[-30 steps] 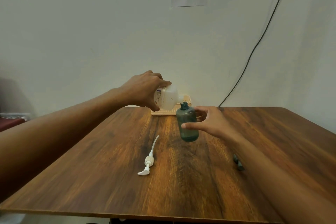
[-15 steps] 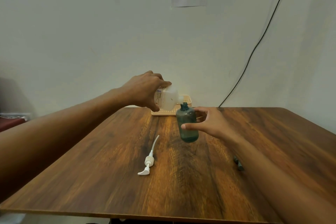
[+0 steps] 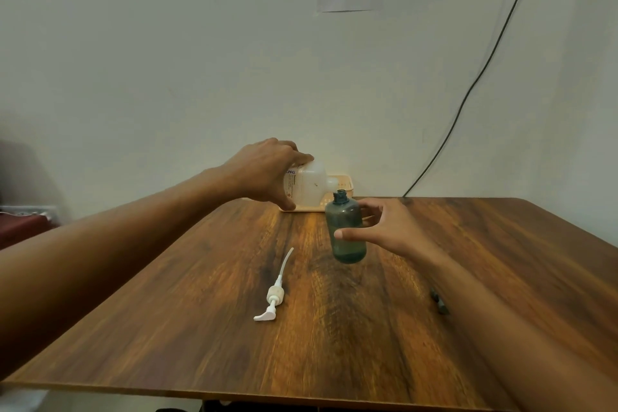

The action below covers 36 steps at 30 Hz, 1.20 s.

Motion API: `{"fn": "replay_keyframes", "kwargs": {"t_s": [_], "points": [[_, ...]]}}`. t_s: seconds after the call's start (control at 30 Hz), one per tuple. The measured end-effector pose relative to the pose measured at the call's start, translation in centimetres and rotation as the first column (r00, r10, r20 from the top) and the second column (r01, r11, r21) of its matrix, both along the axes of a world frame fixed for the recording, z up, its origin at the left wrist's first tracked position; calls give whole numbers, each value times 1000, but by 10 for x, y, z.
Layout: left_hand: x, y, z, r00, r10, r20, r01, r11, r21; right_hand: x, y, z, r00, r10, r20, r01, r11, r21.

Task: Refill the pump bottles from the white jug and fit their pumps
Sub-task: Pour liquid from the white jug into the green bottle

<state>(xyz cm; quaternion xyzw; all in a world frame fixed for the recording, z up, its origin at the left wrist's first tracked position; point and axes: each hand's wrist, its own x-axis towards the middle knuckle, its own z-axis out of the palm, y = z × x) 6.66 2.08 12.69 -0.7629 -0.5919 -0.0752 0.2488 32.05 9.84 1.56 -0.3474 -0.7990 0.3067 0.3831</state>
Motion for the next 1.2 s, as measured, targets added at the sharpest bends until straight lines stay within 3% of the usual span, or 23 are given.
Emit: {"fn": "replay_keyframes", "kwargs": {"t_s": [0.33,0.47,0.7,0.83,0.97,1.2], "points": [[-7,-4,-35,985,-26,170,26,1000,0,1,-1,-7,1000,8,0,-8,1000,-5],[-11,-6,-48,945,-52,323,56,998,-3,-1,1,-8,1000,12,-1,-12,1000,-7],[-37,-13,-86,739,32,673,-20,999,-25,4,1,-11,1000,18,-10,-18,999,-29],[-56,-17,-114,620,88,779,-76,996,-52,5,1,-15,1000,20,-16,-20,1000,-21],[-69,-16,-141,437,101,894,-90,994,-69,4,3,-18,1000,9,-8,-9,999,-31],[-77,-15,-167,371,145,917,-111,988,-111,6,7,-24,1000,17,-14,-18,999,-42]]}}
